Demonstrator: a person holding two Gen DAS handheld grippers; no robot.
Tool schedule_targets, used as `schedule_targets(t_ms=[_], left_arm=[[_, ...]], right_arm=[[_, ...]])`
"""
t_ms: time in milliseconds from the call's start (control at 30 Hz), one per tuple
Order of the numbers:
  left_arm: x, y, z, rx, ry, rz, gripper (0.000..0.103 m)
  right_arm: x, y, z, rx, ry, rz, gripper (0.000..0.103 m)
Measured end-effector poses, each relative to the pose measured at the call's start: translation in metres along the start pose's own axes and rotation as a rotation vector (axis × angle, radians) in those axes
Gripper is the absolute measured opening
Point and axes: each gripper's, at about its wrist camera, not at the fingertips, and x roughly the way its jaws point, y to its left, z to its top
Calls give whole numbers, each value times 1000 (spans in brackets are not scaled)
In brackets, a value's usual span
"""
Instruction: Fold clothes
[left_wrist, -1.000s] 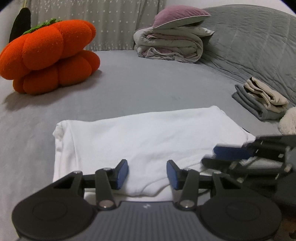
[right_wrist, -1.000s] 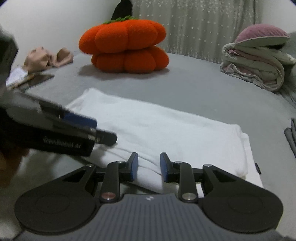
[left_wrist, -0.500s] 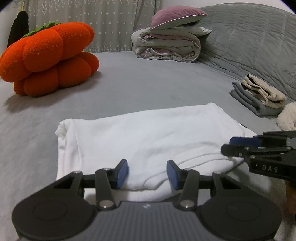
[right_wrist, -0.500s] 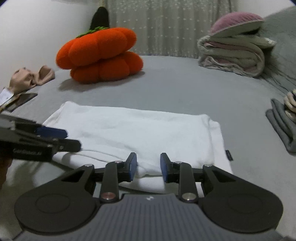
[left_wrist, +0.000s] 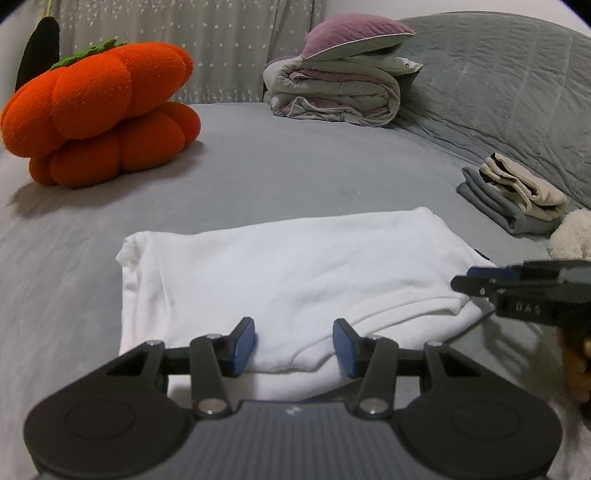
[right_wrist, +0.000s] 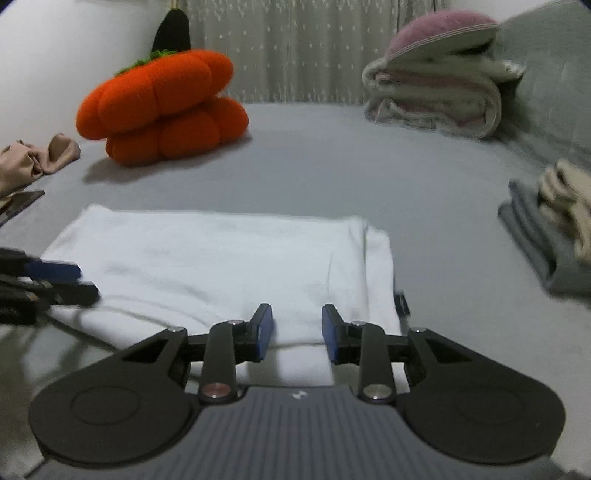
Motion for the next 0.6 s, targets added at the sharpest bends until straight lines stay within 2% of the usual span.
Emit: schedule_targets(t_ms=[233,300,400,467,600], left_arm=[[-13,13,1,-55,-11,-12,48],[-17,24,2,-88,-31,6,51],[-14,44,1,-167,-21,33,50],[-11,52,-1,-212,-7,12,50],[-17,50,6,-194,-40,-1,51]], right_arm=[[-4,-4,-1,25,-1,18,31],[-7,-5,1,31,-1,22,32],[-6,-2,0,28,7,13,32],[-5,-1,-1,25,8,10,32],[-5,-1,-2,23,4,10,32]])
